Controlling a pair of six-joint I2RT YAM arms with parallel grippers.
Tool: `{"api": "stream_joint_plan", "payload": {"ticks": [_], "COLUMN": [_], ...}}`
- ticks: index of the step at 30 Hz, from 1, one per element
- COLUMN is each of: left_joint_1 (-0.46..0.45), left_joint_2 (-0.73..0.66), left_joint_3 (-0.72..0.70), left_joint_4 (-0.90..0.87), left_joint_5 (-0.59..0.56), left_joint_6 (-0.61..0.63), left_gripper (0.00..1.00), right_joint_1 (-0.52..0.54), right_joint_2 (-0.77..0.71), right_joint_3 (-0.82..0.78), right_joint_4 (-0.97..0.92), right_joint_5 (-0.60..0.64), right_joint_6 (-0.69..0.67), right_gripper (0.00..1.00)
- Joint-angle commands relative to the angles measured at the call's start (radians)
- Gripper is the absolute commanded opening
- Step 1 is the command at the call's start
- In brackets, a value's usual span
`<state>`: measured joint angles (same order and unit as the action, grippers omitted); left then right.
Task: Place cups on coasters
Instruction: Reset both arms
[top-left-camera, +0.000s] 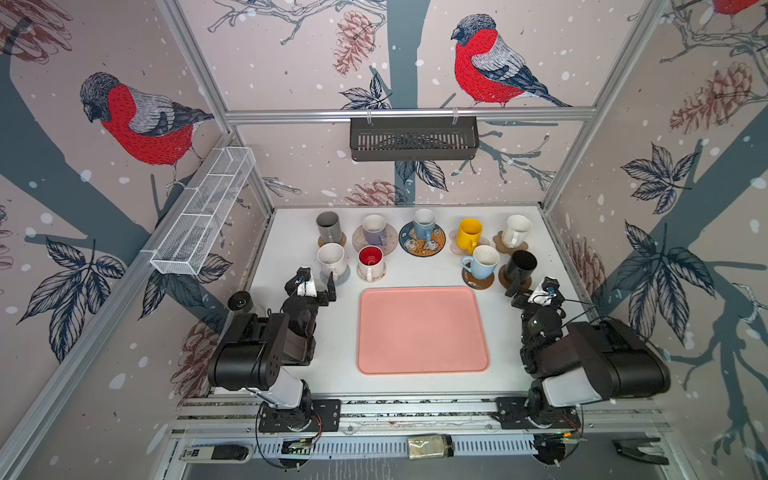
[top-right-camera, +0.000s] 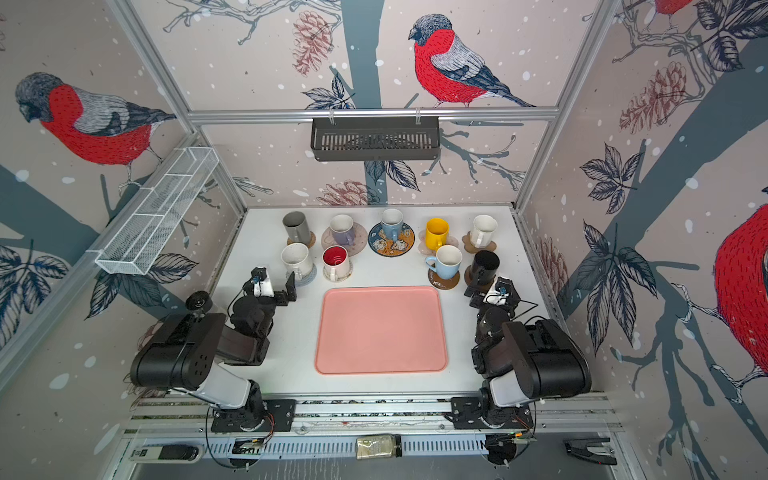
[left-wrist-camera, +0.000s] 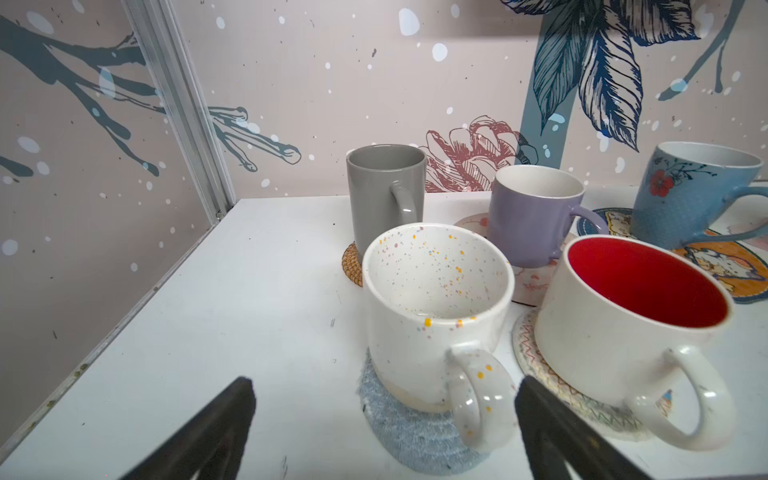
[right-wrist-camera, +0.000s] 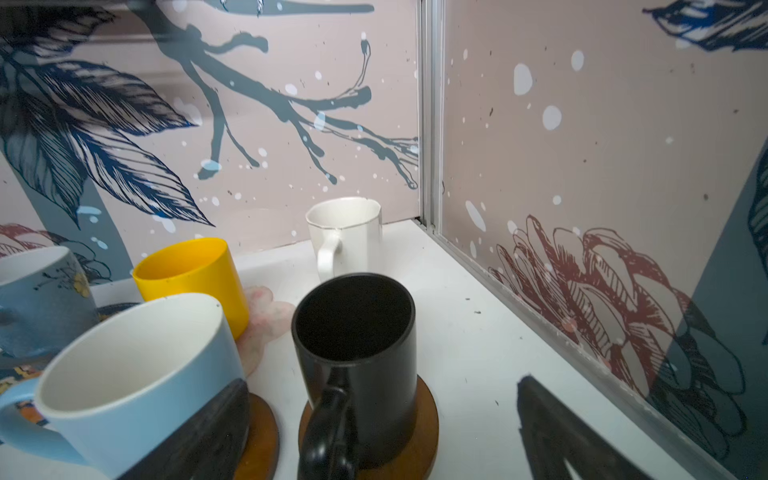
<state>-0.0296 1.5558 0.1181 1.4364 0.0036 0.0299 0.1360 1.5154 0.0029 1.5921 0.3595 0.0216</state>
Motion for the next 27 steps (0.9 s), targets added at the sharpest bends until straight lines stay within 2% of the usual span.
{"api": "stream_joint_plan", "payload": {"ticks": [1,3,5,6,7,9,19,21,23,27], "left_joint_1": [-0.019,-0.016,-0.011,-0.006,0.005,0.023,0.02,0.0,-0.003,-0.003], "left_joint_2": [0.007,0.002,-0.005,-0.001,0.001,0.001,0.0,0.0,0.001,0.001], "left_joint_3": [-0.021,0.016,0.073,0.092,0.105,0.114,0.107,0.1,0.101,0.102], "left_joint_4": [0.124,0.052,-0.061,-0.092,-0.117,-0.133,-0.117,-0.105,-0.105,-0.105], "left_joint_5": [-0.053,-0.037,-0.026,-0.037,-0.036,-0.036,-0.042,-0.08,-0.088,-0.09], "left_joint_6": [0.03,0.03,0.029,0.015,-0.001,-0.024,-0.02,-0.007,-0.005,-0.007], "left_gripper": [0.98,0.98,0.98,0.98,0.98,0.98,0.98,0.98,0.98,0.98], "right_joint_1": [0.01,0.005,-0.001,-0.017,-0.054,-0.094,-0.095,-0.092,-0.072,-0.071], "right_joint_2": [0.044,0.024,-0.015,-0.023,-0.015,-0.015,-0.014,-0.014,-0.014,-0.014], "right_joint_3": [-0.02,0.002,0.086,0.15,0.184,0.228,0.23,0.23,0.219,0.22], "right_joint_4": [0.186,0.114,-0.107,-0.247,-0.302,-0.39,-0.389,-0.39,-0.365,-0.366], "right_joint_5": [-0.003,-0.008,-0.016,-0.062,-0.13,-0.186,-0.161,-0.155,-0.112,-0.109], "right_joint_6": [-0.028,-0.024,-0.018,-0.011,0.002,0.037,0.049,0.048,0.039,0.039], "right_gripper": [0.99,1.0,0.99,1.0,0.99,0.99,0.99,0.99,0.99,0.99]}}
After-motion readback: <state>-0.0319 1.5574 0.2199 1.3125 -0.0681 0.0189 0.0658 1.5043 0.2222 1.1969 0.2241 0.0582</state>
